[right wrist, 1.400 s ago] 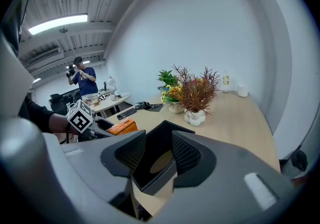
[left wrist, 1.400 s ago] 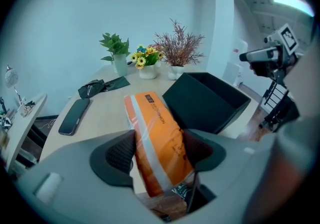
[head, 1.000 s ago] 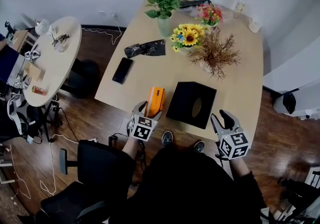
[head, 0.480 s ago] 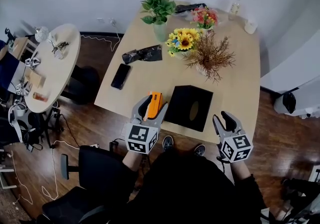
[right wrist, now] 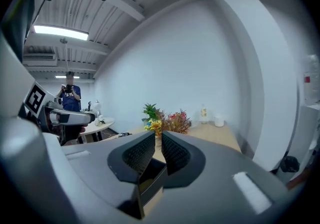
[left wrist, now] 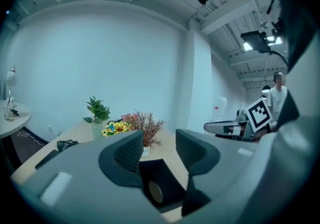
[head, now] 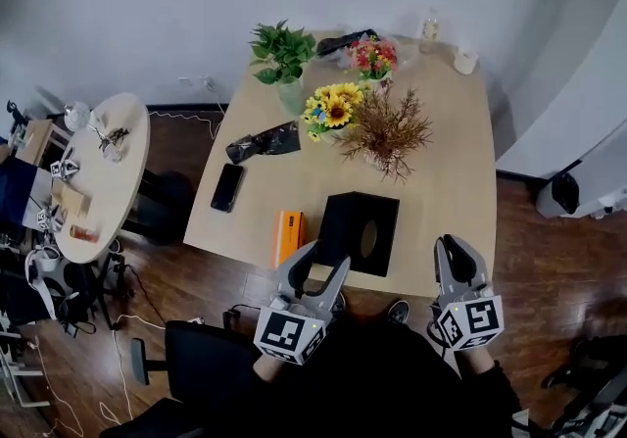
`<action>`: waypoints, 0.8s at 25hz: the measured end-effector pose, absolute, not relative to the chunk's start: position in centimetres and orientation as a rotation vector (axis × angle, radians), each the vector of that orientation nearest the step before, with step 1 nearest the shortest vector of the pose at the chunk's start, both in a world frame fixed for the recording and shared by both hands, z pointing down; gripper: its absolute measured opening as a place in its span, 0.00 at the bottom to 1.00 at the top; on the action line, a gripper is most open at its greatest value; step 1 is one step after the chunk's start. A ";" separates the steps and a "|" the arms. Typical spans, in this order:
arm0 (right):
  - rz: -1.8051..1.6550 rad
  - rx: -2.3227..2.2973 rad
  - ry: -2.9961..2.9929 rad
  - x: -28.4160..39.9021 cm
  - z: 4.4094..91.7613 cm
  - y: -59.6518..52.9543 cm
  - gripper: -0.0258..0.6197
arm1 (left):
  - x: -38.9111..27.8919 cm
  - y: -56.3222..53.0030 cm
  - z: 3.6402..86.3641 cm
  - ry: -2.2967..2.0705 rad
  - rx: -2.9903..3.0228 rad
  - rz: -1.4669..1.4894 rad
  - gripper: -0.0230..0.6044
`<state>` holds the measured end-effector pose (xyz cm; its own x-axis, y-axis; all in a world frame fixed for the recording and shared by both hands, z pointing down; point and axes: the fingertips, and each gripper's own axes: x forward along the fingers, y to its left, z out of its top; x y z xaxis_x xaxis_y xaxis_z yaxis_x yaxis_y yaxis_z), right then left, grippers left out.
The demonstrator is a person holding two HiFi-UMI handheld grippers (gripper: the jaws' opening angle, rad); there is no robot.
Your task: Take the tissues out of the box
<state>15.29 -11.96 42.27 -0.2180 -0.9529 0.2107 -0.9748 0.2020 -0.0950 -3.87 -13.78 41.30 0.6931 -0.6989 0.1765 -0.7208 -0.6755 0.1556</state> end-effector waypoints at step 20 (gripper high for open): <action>0.121 2.031 -2.346 18.3 39.8 -10.8 0.04 | -0.7 -14.4 40.4 -1.127 2.786 0.160 0.29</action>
